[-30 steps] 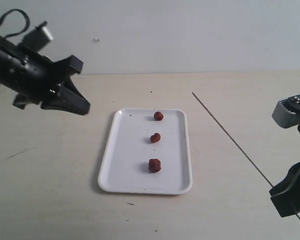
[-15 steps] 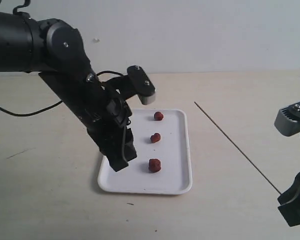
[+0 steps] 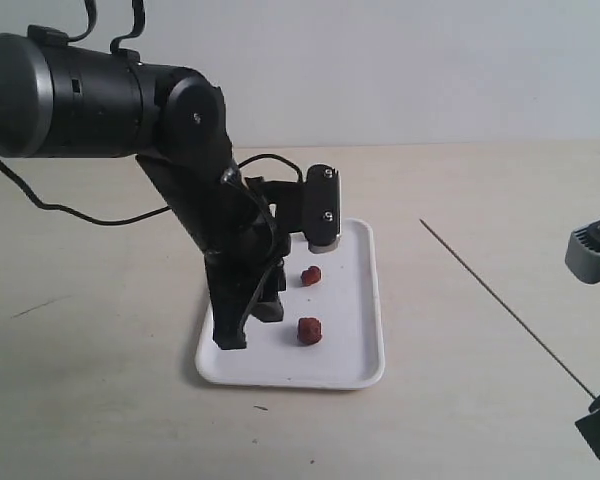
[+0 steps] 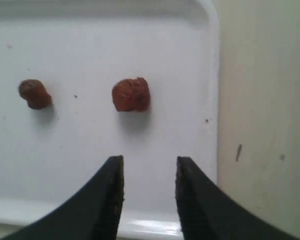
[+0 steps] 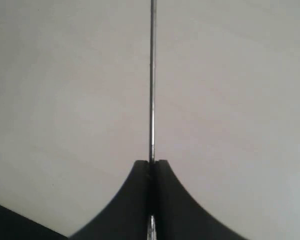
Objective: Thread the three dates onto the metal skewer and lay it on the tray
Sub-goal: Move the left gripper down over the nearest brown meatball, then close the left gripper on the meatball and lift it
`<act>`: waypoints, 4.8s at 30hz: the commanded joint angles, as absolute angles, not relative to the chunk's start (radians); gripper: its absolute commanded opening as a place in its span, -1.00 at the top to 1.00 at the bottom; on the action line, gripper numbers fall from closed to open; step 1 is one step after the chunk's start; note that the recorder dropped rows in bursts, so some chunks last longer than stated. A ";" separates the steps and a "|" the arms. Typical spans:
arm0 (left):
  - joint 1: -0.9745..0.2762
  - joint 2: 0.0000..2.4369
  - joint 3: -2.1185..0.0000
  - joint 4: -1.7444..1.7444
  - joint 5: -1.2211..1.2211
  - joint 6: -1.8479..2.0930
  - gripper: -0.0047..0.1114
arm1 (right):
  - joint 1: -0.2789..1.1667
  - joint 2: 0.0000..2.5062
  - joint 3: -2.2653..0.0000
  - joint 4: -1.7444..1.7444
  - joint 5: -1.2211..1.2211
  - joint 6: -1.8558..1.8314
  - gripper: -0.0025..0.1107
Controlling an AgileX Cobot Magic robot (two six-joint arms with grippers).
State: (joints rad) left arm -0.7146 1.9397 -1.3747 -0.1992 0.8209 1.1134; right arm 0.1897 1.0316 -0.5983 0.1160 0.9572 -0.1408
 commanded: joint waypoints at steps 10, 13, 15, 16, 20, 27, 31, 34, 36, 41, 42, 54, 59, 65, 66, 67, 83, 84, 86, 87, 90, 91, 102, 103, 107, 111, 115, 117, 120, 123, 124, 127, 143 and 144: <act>-0.788 2.021 -1.387 -0.195 0.678 1.151 0.20 | 0.186 1.027 -0.594 0.099 0.973 -0.130 0.96; -0.788 2.052 -1.415 -0.195 0.683 1.149 0.07 | 0.186 1.027 -0.594 0.099 0.973 -0.130 0.96; -0.788 2.070 -1.435 -0.195 0.683 1.146 0.07 | 0.186 1.027 -0.594 0.099 0.973 -0.130 0.96; -0.788 2.076 -1.443 -0.195 0.683 1.146 0.07 | 0.186 1.027 -0.594 0.099 0.973 -0.130 0.96; -0.788 2.105 -1.469 -0.187 0.689 1.144 0.07 | 0.186 1.027 -0.594 0.099 0.973 -0.130 0.96; -0.782 2.151 -1.475 -0.161 0.712 1.144 0.07 | 0.186 1.027 -0.594 0.096 0.979 -0.130 0.96; -0.755 2.156 -1.475 -0.143 0.710 1.144 0.07 | 0.186 1.027 -0.594 0.096 0.983 -0.130 0.96; -0.747 2.159 -1.475 -0.143 0.701 1.144 0.07 | 0.186 1.027 -0.594 0.096 0.981 -0.130 0.96; -0.747 2.159 -1.475 -0.143 0.683 1.144 0.07 | 0.186 1.027 -0.594 0.096 0.977 -0.130 0.96; -0.747 2.159 -1.475 -0.145 0.675 1.144 0.07 | 0.186 1.027 -0.594 0.096 0.977 -0.133 0.96; -0.747 2.159 -1.475 -0.145 0.673 1.144 0.07 | 0.186 1.027 -0.594 0.096 0.977 -0.133 0.96; -0.748 2.159 -1.536 -0.171 0.735 0.758 0.07 | 0.186 1.027 -0.594 0.096 0.977 -0.136 0.96; -0.756 2.159 -1.568 -0.160 0.784 0.544 0.07 | 0.186 1.027 -0.594 0.096 0.977 -0.138 0.96; -0.776 2.159 -1.635 -0.121 0.853 0.302 0.07 | 0.186 1.027 -0.594 0.096 0.973 -0.138 0.96; -0.780 2.166 -1.649 -0.096 0.868 0.247 0.07 | 0.186 1.027 -0.594 0.096 0.973 -0.138 0.96; -0.781 2.175 -1.664 -0.075 0.890 0.195 0.07 | 0.186 1.027 -0.594 0.096 0.973 -0.138 0.96; -0.796 2.306 -1.913 0.039 1.221 -0.068 0.07 | 0.186 1.027 -0.594 0.088 0.975 -0.138 0.96; -0.797 2.306 -1.923 0.039 1.221 -0.070 0.07 | 0.186 1.027 -0.594 0.089 0.973 -0.138 0.96; -0.797 2.306 -1.934 0.037 1.221 -0.084 0.07 | 0.186 1.027 -0.594 0.089 0.973 -0.143 0.96; -0.797 2.304 -1.934 0.028 1.221 -0.086 0.07 | 0.186 1.027 -0.594 0.089 0.973 -0.148 0.96; -0.801 2.309 -1.934 0.000 1.221 -0.081 0.07 | 0.186 1.027 -0.594 0.089 0.973 -0.150 0.96; -0.801 2.311 -1.934 -0.016 1.221 -0.078 0.07 | 0.186 1.027 -0.594 0.089 0.973 -0.150 0.96; -0.812 2.352 -1.934 -0.011 1.178 -0.060 -0.11 | 0.186 1.027 -0.594 0.089 0.981 -0.153 0.96; -0.812 2.352 -1.934 -0.011 1.166 -0.060 -0.11 | 0.186 1.027 -0.594 0.089 0.981 -0.153 0.96; -0.812 2.358 -1.934 -0.009 1.139 -0.060 -0.11 | 0.186 1.027 -0.594 0.089 0.987 -0.154 0.96; -0.812 2.380 -1.934 0.000 1.147 -0.060 -0.11 | 0.186 1.027 -0.594 0.089 0.993 -0.155 0.96; -0.812 2.389 -1.934 0.011 1.147 -0.060 -0.11 | 0.186 1.027 -0.594 0.089 0.993 -0.155 0.96; -0.812 2.391 -1.934 0.016 1.147 -0.060 -0.11 | 0.186 1.027 -0.594 0.089 0.993 -0.155 0.96; -0.812 2.391 -1.934 0.020 1.147 -0.060 -0.11 | 0.186 1.027 -0.594 0.089 0.995 -0.155 0.96; -0.812 2.391 -1.934 0.020 1.147 -0.060 -0.10 | 0.186 1.027 -0.594 0.089 0.995 -0.155 0.96; -0.812 2.391 -1.934 0.020 1.147 -0.060 -0.09 | 0.186 1.027 -0.594 0.089 0.995 -0.155 0.96; -0.812 2.391 -1.934 0.020 1.147 -0.060 0.02 | 0.186 1.027 -0.594 0.089 0.995 -0.155 0.96; -0.810 2.399 -1.934 0.024 1.158 -0.060 0.20 | 0.186 1.027 -0.594 0.089 0.995 -0.155 0.96; -0.807 2.399 -1.934 0.024 1.160 -0.060 0.20 | 0.186 1.027 -0.594 0.089 0.995 -0.155 0.96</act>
